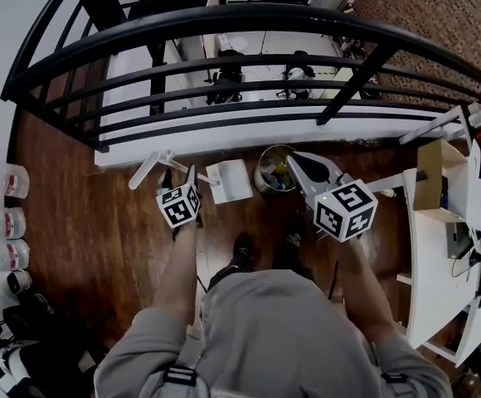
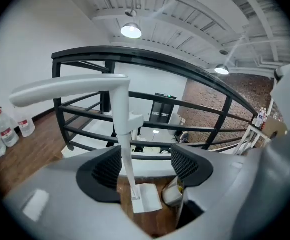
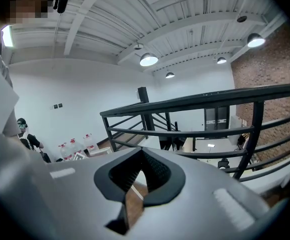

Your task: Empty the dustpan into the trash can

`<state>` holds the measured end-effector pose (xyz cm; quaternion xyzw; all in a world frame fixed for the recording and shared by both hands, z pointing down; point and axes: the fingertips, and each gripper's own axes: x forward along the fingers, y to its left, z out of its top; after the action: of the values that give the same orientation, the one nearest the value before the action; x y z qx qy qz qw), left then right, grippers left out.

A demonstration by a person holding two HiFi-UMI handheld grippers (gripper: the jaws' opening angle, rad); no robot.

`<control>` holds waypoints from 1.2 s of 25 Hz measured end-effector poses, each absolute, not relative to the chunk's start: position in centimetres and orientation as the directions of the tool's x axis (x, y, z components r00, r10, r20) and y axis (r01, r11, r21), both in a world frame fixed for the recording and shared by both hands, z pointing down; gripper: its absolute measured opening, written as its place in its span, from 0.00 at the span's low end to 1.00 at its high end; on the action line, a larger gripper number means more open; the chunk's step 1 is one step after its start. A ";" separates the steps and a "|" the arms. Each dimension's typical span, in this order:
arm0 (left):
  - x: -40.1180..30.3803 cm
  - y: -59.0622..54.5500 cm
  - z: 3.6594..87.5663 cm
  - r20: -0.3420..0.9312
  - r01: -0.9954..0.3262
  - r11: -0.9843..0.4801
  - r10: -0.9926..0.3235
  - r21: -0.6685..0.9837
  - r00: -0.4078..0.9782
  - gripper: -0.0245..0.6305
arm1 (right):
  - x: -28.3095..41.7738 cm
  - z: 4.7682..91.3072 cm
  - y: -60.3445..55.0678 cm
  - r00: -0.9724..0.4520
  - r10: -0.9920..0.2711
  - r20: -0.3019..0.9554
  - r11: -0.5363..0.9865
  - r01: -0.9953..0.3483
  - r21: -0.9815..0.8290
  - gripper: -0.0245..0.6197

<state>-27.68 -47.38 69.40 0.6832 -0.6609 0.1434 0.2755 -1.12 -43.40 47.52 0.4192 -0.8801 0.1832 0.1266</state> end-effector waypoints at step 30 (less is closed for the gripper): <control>-6.0 -39.6 39.2 0.088 -0.588 -0.786 -0.583 0.190 0.807 0.05 | -1.6 37.6 -39.8 -0.626 -0.768 0.137 0.607 -0.779 -0.156 0.04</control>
<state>-6.05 -39.64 39.16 0.9449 -0.3100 0.0120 0.1046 -1.62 -39.78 37.64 0.4317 -0.8960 0.1007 0.0279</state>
